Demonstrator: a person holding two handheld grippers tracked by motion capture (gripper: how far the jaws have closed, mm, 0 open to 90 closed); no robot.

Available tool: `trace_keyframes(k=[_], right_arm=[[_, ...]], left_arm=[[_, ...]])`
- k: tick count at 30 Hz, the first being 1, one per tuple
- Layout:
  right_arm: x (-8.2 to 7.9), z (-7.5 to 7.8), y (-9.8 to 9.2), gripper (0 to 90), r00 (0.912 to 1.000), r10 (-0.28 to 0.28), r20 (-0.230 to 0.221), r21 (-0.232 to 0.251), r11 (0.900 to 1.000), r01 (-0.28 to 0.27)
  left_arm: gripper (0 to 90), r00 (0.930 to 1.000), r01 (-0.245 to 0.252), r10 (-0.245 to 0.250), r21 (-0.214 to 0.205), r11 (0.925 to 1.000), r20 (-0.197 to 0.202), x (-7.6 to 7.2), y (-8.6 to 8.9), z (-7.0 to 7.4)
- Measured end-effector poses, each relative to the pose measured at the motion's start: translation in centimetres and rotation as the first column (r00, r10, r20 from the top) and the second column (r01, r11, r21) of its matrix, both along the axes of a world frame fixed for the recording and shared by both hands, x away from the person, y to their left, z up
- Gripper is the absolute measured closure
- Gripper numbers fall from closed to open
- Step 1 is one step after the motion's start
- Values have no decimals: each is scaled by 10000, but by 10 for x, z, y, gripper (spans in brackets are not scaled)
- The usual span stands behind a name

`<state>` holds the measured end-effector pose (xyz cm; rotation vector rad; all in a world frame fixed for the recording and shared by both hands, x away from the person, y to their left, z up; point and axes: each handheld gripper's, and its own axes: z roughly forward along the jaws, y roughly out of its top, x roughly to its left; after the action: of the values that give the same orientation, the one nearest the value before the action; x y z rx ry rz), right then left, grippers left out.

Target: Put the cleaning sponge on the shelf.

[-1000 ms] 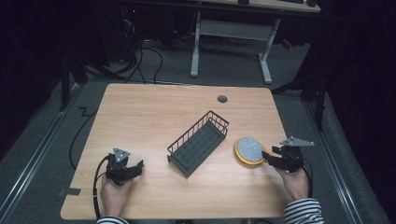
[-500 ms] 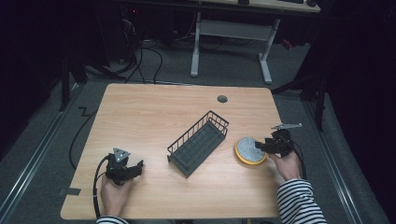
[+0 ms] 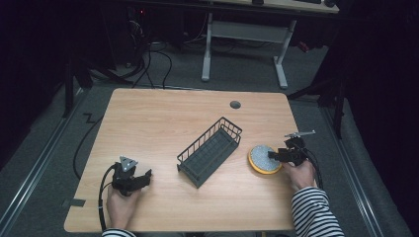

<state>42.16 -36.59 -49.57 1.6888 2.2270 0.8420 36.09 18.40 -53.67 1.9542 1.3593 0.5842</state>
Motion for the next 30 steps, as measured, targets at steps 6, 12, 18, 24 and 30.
trace_keyframes(k=[6, 12, 18, 24, 30], right_arm=[[2, -2, 1, 561, 9995, 156, -282, 40, 9999, -155], [0, -1, 2, 743, 9991, 413, -60, -143, 9990, -414], [-2, 0, 3, 799, 9979, 640, 118, -369, 9973, -635], [-3, 3, 2, 816, 9964, 787, 316, -97, 9969, -785], [-8, 13, 2, 821, 9920, 1000, 769, 136, 9948, -1013]], left_arm=[[275, 10000, 1, -1, 0, 10000, 0, 0, 0, 0], [275, 10000, -1, 1, 0, 10000, 0, 0, 0, 0], [275, 10000, -4, 4, -2, 10000, 0, 0, 0, 0], [274, 10000, -16, 16, 11, 10000, -1, 0, 0, 0], [274, 10000, -18, 18, 12, 10000, -2, 0, 0, 0]])
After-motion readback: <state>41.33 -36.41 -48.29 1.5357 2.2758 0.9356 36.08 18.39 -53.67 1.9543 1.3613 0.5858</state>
